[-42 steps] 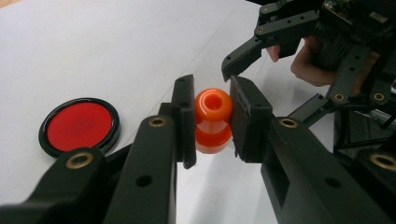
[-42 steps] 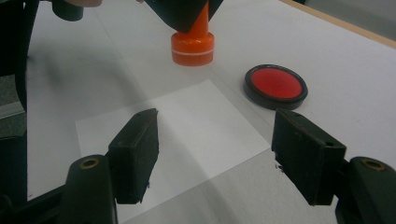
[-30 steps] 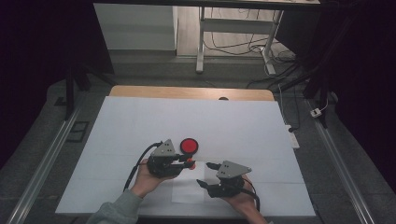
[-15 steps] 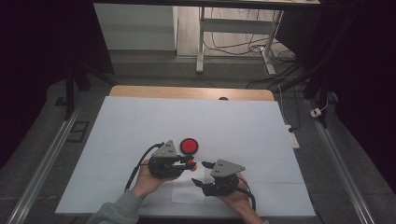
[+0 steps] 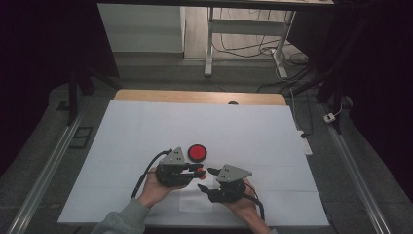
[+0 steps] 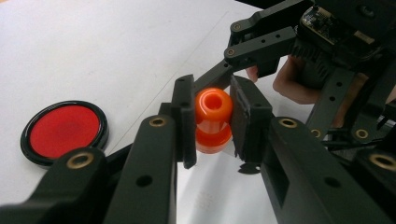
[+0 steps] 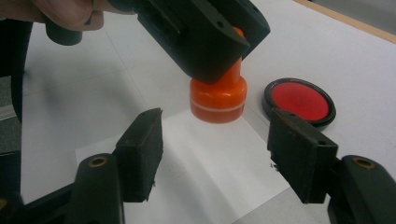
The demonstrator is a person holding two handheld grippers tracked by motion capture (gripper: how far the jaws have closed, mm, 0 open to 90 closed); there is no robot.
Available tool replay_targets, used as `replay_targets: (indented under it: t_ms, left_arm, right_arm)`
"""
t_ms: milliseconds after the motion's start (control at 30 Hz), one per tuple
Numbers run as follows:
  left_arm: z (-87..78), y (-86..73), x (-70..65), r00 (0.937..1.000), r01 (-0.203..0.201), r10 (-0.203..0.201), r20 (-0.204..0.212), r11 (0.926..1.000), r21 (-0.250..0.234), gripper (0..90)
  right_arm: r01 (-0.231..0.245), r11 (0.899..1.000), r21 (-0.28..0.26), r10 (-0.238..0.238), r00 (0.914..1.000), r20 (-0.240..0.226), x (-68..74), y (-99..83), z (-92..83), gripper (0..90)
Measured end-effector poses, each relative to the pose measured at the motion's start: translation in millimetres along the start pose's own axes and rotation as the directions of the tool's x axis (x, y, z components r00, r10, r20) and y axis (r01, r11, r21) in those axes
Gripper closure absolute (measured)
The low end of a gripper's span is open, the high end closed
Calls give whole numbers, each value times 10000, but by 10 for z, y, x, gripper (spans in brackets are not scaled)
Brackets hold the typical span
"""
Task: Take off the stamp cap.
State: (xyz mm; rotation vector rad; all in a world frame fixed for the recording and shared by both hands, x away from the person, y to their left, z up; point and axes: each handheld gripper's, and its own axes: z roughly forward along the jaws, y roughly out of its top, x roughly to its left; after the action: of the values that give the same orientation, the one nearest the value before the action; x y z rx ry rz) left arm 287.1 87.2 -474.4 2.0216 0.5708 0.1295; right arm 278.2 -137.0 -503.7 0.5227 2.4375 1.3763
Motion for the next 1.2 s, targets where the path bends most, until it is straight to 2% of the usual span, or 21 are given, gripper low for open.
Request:
replay_targets:
  t_ms: [167, 467, 767, 1033, 1200]
  left_arm:
    - [4, -1, 1, 10000, -9, 9, -3, 10000, 11, 718]
    - [2, 0, 3, 10000, -3, 3, 5, 10000, 2, 718]
    - [8, -1, 1, 10000, -11, 11, 4, 10000, 32, 718]
    - [9, -1, -1, 10000, -15, 16, -21, 10000, 43, 718]
    - [13, -4, 0, 10000, 23, -23, -35, 10000, 55, 718]
  right_arm:
    - [50, 9999, 114, -51, 9999, 98, 4, 10, 8, 392]
    - [8, 10000, 34, -8, 9998, 176, 11, 27, 24, 499]
    - [17, 10000, 16, -17, 9997, 258, 14, 32, 39, 557]
    - [6, 10000, 14, -6, 9998, 183, 20, 37, 45, 630]
    - [25, 10000, 51, -26, 9998, 184, 20, 34, 50, 637]
